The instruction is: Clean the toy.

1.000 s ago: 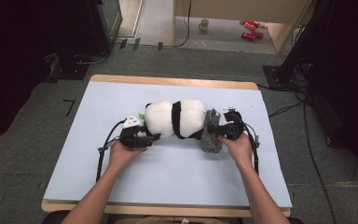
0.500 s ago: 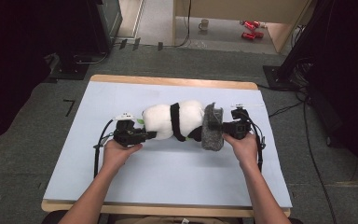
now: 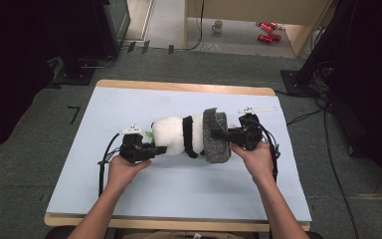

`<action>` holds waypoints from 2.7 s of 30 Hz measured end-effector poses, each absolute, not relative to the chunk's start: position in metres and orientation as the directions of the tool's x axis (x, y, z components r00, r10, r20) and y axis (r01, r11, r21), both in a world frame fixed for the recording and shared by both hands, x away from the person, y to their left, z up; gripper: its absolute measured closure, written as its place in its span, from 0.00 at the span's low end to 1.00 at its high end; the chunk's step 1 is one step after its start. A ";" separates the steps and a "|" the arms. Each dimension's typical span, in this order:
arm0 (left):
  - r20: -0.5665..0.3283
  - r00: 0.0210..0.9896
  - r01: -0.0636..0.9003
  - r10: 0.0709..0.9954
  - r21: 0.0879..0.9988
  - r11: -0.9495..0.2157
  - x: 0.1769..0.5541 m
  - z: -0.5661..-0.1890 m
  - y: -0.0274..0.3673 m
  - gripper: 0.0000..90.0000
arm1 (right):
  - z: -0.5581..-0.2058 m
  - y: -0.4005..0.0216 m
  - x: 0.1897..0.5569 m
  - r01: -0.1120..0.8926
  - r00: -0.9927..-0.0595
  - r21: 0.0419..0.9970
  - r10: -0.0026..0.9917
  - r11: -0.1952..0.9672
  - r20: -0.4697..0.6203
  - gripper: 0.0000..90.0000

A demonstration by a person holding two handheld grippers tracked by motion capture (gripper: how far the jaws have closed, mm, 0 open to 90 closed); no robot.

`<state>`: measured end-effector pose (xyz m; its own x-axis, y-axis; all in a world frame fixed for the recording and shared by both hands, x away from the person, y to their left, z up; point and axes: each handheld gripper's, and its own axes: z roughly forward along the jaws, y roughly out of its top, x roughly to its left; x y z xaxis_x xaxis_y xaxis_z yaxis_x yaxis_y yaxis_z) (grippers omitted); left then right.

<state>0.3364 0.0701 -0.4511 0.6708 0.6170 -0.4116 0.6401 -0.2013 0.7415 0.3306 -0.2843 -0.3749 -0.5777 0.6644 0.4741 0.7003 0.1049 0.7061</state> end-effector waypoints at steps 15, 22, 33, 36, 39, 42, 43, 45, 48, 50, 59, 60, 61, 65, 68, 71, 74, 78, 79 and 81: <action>-0.286 0.723 0.547 0.629 0.793 -0.269 0.336 -0.445 0.082 0.48 | -0.390 -0.277 0.350 0.695 -0.547 0.706 0.736 0.134 0.399 0.85; -0.247 0.762 0.472 0.598 0.844 -0.253 0.336 -0.444 0.090 0.39 | -0.385 -0.268 0.361 0.689 -0.545 0.714 0.739 0.125 0.396 0.85; -0.245 0.742 0.469 0.624 0.855 -0.223 0.353 -0.456 0.082 0.30 | -0.384 -0.259 0.378 0.685 -0.534 0.724 0.730 0.077 0.426 0.84; -0.239 0.716 0.478 0.656 0.853 -0.210 0.355 -0.457 0.082 0.45 | -0.378 -0.256 0.378 0.690 -0.531 0.719 0.734 0.083 0.425 0.85; -0.248 0.701 0.498 0.668 0.841 -0.211 0.357 -0.455 0.082 0.57 | -0.367 -0.248 0.374 0.674 -0.556 0.732 0.721 0.099 0.414 0.85; -0.264 0.694 0.516 0.670 0.831 -0.207 0.357 -0.452 0.079 0.66 | -0.359 -0.233 0.370 0.655 -0.596 0.745 0.693 0.128 0.405 0.85; -0.264 0.694 0.516 0.670 0.831 -0.207 0.357 -0.452 0.079 0.68 | -0.357 -0.227 0.369 0.651 -0.606 0.747 0.683 0.132 0.408 0.85; -0.301 0.685 0.537 0.664 0.824 -0.180 0.356 -0.451 0.076 0.69 | -0.357 -0.213 0.369 0.648 -0.624 0.747 0.667 0.150 0.407 0.85; -0.331 0.682 0.560 0.652 0.810 -0.173 0.356 -0.449 0.076 0.71 | -0.362 -0.194 0.370 0.656 -0.636 0.738 0.643 0.160 0.426 0.85; -0.348 0.679 0.570 0.646 0.804 -0.166 0.356 -0.448 0.076 0.73 | -0.366 -0.182 0.370 0.659 -0.646 0.731 0.631 0.177 0.429 0.85; -0.372 0.658 0.601 0.655 0.784 -0.158 0.358 -0.448 0.078 0.73 | -0.399 -0.155 0.378 0.693 -0.644 0.682 0.628 0.235 0.437 0.85; -0.368 0.658 0.599 0.657 0.785 -0.160 0.358 -0.448 0.078 0.73 | -0.400 -0.156 0.378 0.689 -0.647 0.684 0.629 0.241 0.430 0.85; -0.364 0.656 0.597 0.661 0.786 -0.161 0.359 -0.449 0.078 0.73 | -0.400 -0.157 0.378 0.677 -0.657 0.689 0.634 0.259 0.408 0.85; -0.365 0.656 0.599 0.661 0.784 -0.161 0.361 -0.449 0.078 0.73 | -0.399 -0.171 0.378 0.673 -0.651 0.683 0.666 0.284 0.364 0.85; -0.335 0.667 0.584 0.665 0.790 -0.187 0.360 -0.448 0.075 0.73 | -0.397 -0.182 0.377 0.672 -0.649 0.681 0.673 0.290 0.353 0.86; -0.331 0.668 0.581 0.666 0.791 -0.190 0.360 -0.448 0.074 0.73 | -0.394 -0.189 0.374 0.664 -0.651 0.684 0.682 0.301 0.331 0.86; -0.331 0.670 0.582 0.665 0.790 -0.193 0.361 -0.448 0.075 0.73 | -0.391 -0.198 0.372 0.661 -0.648 0.692 0.685 0.289 0.333 0.86; -0.335 0.669 0.587 0.664 0.786 -0.194 0.362 -0.448 0.076 0.73 | -0.385 -0.214 0.369 0.662 -0.637 0.702 0.691 0.262 0.343 0.86; -0.337 0.669 0.587 0.662 0.786 -0.193 0.363 -0.448 0.076 0.73 | -0.385 -0.218 0.369 0.663 -0.633 0.703 0.692 0.255 0.346 0.86; -0.338 0.669 0.588 0.662 0.785 -0.194 0.363 -0.448 0.076 0.73 | -0.383 -0.226 0.369 0.667 -0.625 0.706 0.695 0.239 0.356 0.86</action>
<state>0.3633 0.0764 -0.4478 0.6692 0.6620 -0.3376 0.5881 -0.1940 0.7852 0.3688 -0.2258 -0.3833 -0.6252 0.6945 0.3562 0.6672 0.2387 0.7056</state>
